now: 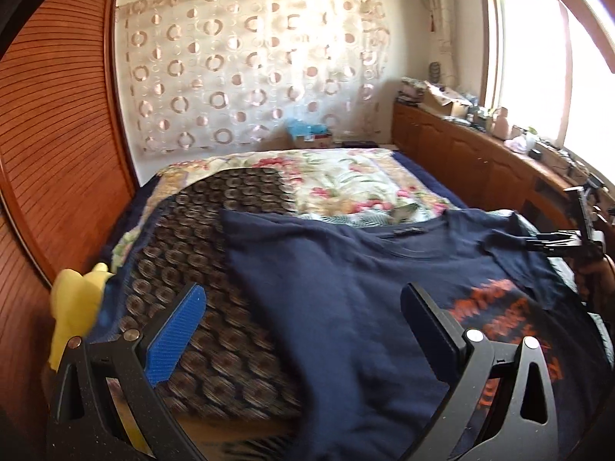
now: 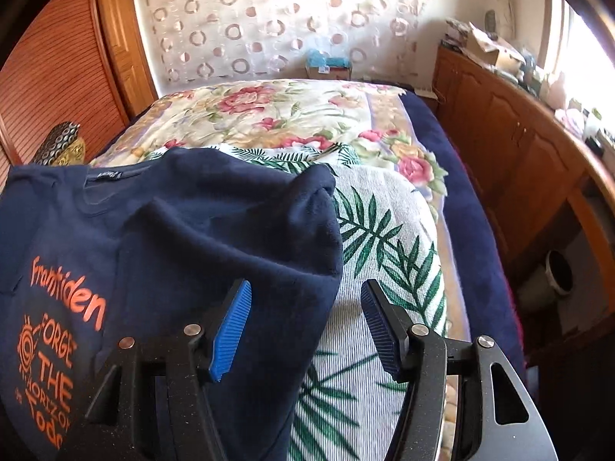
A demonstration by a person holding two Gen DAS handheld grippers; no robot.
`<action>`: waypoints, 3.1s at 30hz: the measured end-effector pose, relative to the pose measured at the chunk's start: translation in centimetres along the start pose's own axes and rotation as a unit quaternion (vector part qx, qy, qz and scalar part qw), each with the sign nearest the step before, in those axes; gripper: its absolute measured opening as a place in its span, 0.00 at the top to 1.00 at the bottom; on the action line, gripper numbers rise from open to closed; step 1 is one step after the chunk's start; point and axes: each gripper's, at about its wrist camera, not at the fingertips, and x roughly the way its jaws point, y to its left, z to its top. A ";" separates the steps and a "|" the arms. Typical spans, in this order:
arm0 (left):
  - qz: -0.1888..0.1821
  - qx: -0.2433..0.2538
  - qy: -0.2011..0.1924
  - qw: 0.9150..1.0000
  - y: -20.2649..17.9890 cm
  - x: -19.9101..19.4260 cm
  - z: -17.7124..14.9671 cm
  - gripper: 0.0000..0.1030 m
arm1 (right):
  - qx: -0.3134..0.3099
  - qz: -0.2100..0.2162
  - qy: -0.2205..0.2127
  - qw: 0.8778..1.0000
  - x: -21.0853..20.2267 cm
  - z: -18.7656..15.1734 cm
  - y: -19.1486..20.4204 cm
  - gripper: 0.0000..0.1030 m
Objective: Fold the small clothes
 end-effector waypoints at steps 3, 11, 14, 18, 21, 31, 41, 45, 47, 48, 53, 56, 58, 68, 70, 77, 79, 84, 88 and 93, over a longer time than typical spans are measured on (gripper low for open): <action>0.006 -0.002 0.017 1.000 1.9 1.6 0.7 0.10 | 0.004 0.001 -0.001 1.000 0.9 0.5 0.2 0.40; -0.005 -0.015 0.051 0.999 4.0 4.8 2.1 0.31 | -0.003 -0.014 -0.008 1.000 1.7 -0.6 0.0 0.40; -0.005 -0.017 0.065 0.998 4.4 6.2 2.6 0.38 | -0.003 -0.013 -0.008 1.000 1.6 -0.7 -0.2 0.40; -0.011 -0.019 0.091 0.996 4.8 7.9 2.9 0.53 | -0.005 -0.010 -0.007 1.000 1.1 -0.9 -0.8 0.39; -0.026 -0.038 0.103 0.994 5.3 8.7 3.2 0.54 | -0.007 -0.012 -0.006 1.000 1.1 -0.9 -0.9 0.39; -0.050 -0.034 0.106 0.993 4.4 8.7 4.4 0.93 | -0.008 -0.012 -0.007 1.000 1.1 -1.0 -1.0 0.39; -0.079 0.006 0.037 0.996 0.2 1.6 3.2 0.96 | -0.011 -0.014 -0.007 1.000 1.1 -1.0 -0.9 0.39; -0.093 0.017 0.020 0.995 -1.4 -0.6 2.0 0.96 | -0.019 0.001 -0.002 1.000 1.2 -0.5 -1.3 0.39; -0.099 0.024 0.014 0.995 -1.9 -1.2 1.6 0.96 | -0.011 0.005 -0.014 1.000 1.1 -0.2 -1.7 0.39; -0.098 0.024 0.012 0.995 -2.1 -1.4 1.4 0.96 | -0.005 0.002 -0.019 1.000 1.1 0.0 -2.0 0.42; -0.100 0.025 0.009 0.995 -2.6 -2.0 0.7 0.96 | 0.006 0.004 -0.008 1.000 2.3 0.4 -2.4 0.49; -0.100 0.025 0.009 0.995 -2.7 -2.4 0.3 0.96 | -0.011 -0.003 -0.006 1.000 2.5 0.6 -1.8 0.64; -0.104 0.023 0.005 0.994 -2.8 -3.0 0.0 0.96 | -0.020 0.010 -0.009 1.000 2.1 0.7 -1.3 0.92; -0.122 0.022 -0.020 0.992 -4.2 -8.7 -4.4 0.96 | -0.077 0.074 -0.120 0.987 -8.2 -3.5 1.8 0.96; -0.122 0.016 -0.022 0.992 -4.0 -9.7 -5.6 0.96 | -0.075 0.084 -0.135 0.984 -10.3 -5.3 1.7 0.96; -0.112 -0.016 -0.016 0.993 -2.2 -12.9 -10.0 0.96 | -0.069 0.111 -0.143 0.981 -15.2 -12.0 -0.1 0.96; -0.107 -0.028 -0.020 0.994 -1.3 -14.0 -10.7 0.96 | -0.063 0.111 -0.143 0.981 -16.4 -13.4 -0.7 0.96; -0.094 -0.053 -0.029 0.994 0.6 -16.2 -11.6 0.96 | -0.060 0.101 -0.139 0.983 -19.5 -15.8 -1.8 0.96; -0.086 -0.068 -0.034 0.993 1.5 -17.8 -12.2 0.96 | -0.066 0.082 -0.123 0.987 -21.6 -16.6 -1.8 0.96; -0.067 -0.068 -0.026 0.995 2.3 -18.7 -12.8 0.96 | -0.058 0.074 -0.095 0.991 -23.3 -18.2 -1.8 0.96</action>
